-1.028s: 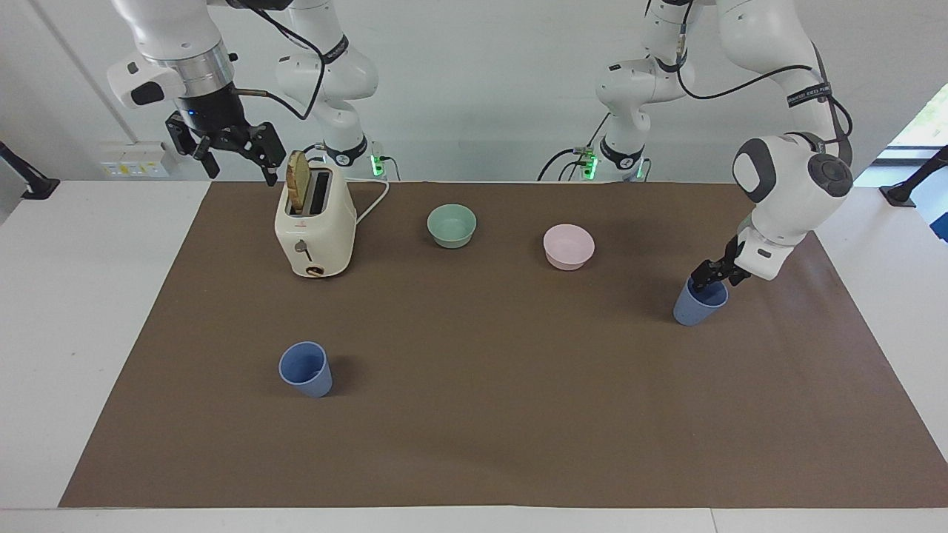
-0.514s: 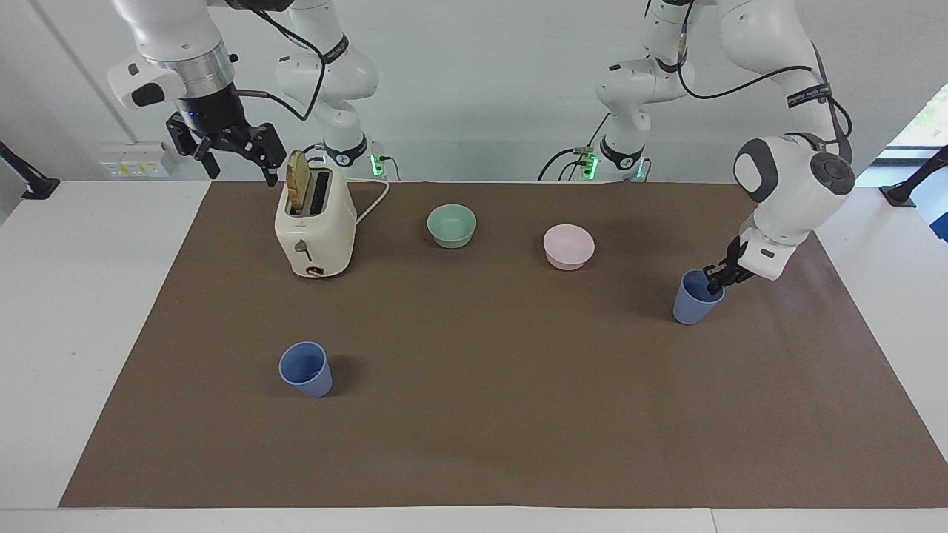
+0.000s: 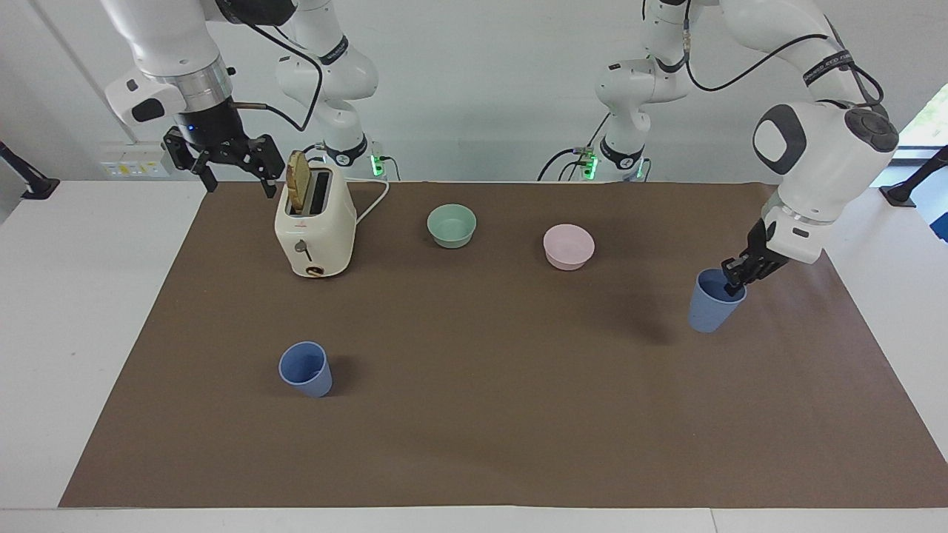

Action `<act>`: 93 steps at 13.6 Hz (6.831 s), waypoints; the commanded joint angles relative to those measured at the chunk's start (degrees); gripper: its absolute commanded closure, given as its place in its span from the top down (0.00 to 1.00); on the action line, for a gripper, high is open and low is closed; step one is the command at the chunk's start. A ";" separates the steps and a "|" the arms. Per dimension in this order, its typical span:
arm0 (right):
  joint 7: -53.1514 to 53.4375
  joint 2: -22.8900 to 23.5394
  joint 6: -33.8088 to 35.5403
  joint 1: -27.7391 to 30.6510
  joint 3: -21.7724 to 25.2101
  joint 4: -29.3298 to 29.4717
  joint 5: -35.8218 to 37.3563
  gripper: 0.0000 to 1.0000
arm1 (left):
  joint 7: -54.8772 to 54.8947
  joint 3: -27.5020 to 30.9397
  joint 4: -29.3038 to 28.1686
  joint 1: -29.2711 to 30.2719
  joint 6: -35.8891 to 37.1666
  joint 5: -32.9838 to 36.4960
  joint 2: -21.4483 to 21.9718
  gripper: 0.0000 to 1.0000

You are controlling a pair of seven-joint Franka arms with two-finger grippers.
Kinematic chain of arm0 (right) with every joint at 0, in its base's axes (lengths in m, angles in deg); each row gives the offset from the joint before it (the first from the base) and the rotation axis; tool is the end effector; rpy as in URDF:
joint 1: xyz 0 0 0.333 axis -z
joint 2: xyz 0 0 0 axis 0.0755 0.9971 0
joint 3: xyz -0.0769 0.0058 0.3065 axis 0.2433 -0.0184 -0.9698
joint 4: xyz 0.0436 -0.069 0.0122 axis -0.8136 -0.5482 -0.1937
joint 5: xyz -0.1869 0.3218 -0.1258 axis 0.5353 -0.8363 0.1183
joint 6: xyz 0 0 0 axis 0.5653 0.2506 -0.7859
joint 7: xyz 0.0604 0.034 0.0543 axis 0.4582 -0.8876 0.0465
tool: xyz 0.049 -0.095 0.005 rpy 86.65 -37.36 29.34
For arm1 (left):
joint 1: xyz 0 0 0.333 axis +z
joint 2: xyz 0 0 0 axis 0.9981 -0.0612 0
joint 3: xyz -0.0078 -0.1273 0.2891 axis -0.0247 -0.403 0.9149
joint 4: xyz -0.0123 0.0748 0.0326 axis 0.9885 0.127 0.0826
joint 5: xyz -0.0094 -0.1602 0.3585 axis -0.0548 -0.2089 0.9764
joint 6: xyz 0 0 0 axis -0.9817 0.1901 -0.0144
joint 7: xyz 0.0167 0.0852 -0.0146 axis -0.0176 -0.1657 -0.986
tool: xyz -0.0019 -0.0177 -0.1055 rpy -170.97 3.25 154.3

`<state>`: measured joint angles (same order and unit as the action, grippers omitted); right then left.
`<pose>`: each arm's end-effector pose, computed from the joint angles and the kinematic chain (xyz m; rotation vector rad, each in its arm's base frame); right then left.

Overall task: Stack blue cups with both arms
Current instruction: 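Reach the left gripper to the nearby blue cup and grasp it, then set the cup mid-table with the left gripper while the right gripper grasps the far cup, then carry the far blue cup over the placed cup with the right gripper, then lower the held blue cup into the other blue cup with the right gripper, then open the right gripper and lift it away from the stacked cups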

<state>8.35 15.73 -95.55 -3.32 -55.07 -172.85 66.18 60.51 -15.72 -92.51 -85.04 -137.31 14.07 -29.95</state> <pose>0.5619 0.0094 0.6514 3.0957 -0.1688 0.0757 0.6006 -0.0292 0.4826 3.0243 0.3696 0.1094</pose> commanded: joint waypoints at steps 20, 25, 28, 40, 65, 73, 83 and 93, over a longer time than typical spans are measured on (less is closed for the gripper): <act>-2.37 27.48 -33.07 0.75 -0.99 -1.23 0.64 0.99 | -27.01 0.48 6.59 -30.36 -9.84 -0.49 -16.10 0.00; -2.45 27.13 -32.81 0.66 -0.91 -3.36 0.64 0.44 | -26.83 0.48 6.67 -30.28 -9.67 -0.41 -16.10 0.99; -2.45 27.04 -32.55 0.93 -0.99 -3.09 0.29 0.00 | -26.83 1.18 7.90 -29.14 -8.71 0.21 -15.23 1.00; 6.66 13.95 -22.09 -11.26 -2.05 -3.18 -0.59 0.00 | 6.71 2.68 5.71 -9.37 11.05 3.20 2.17 1.00; 26.64 26.59 -25.07 -29.66 -2.58 9.21 -0.06 0.00 | 18.52 2.68 9.66 -4.53 27.23 3.29 10.70 1.00; 25.85 27.57 -25.69 -29.66 -2.66 8.33 -0.24 0.00 | 17.73 3.38 9.66 -4.26 28.38 2.85 11.58 1.00; 26.37 27.30 -26.66 -28.52 -2.66 6.58 -1.73 0.60 | 18.17 3.64 9.49 -4.26 28.56 2.93 12.55 1.00; 26.73 22.22 -24.47 -26.41 -1.44 6.75 -1.12 0.95 | 18.17 3.64 9.49 -4.26 28.56 2.85 12.55 1.00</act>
<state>34.29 40.57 -121.48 -30.95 -56.52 -165.22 65.30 78.25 -11.85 -83.32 -89.85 -109.74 16.54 -17.91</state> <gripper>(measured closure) 0.070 0.000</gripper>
